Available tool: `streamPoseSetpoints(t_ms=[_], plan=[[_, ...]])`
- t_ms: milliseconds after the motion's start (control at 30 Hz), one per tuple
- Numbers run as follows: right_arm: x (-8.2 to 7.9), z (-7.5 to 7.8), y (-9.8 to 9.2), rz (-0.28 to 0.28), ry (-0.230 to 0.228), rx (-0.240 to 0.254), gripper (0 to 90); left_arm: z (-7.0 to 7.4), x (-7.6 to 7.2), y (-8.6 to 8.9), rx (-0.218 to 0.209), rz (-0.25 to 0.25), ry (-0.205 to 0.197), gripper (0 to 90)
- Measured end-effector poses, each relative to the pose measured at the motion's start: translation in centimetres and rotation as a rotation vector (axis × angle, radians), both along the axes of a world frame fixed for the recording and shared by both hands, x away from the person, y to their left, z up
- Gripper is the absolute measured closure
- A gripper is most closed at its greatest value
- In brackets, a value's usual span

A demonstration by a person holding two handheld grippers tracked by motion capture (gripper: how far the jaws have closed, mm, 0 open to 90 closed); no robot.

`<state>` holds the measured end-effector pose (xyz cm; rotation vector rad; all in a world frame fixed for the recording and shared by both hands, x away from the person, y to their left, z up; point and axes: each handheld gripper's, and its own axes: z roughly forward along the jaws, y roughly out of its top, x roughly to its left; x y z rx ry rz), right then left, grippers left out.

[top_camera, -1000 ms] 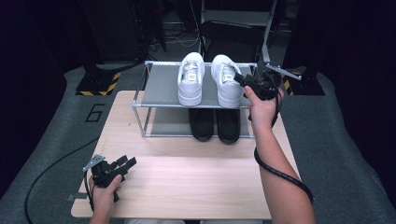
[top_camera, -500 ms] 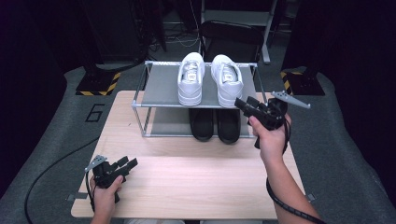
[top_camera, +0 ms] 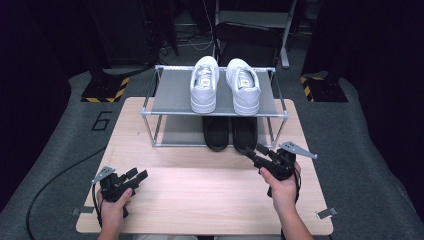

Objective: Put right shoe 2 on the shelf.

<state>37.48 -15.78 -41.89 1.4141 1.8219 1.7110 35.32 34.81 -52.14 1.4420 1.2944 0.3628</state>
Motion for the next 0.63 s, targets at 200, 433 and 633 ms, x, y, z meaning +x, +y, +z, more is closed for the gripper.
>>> streamPoseSetpoints(t_ms=[200,433,633], plan=[[-1.6,-3.3,0.1,0.009,0.052,0.028,38.8,0.0,0.0,-0.1,0.003,-0.003,0.005,40.4],[-3.1,-6.2,0.0,-0.002,0.11,0.041,38.5,-0.1,0.0,-0.2,0.011,-0.005,0.01,40.2],[-3.7,-8.3,0.1,-0.001,0.147,-0.066,36.8,-0.1,0.1,-0.2,0.02,-0.003,0.018,40.3]])
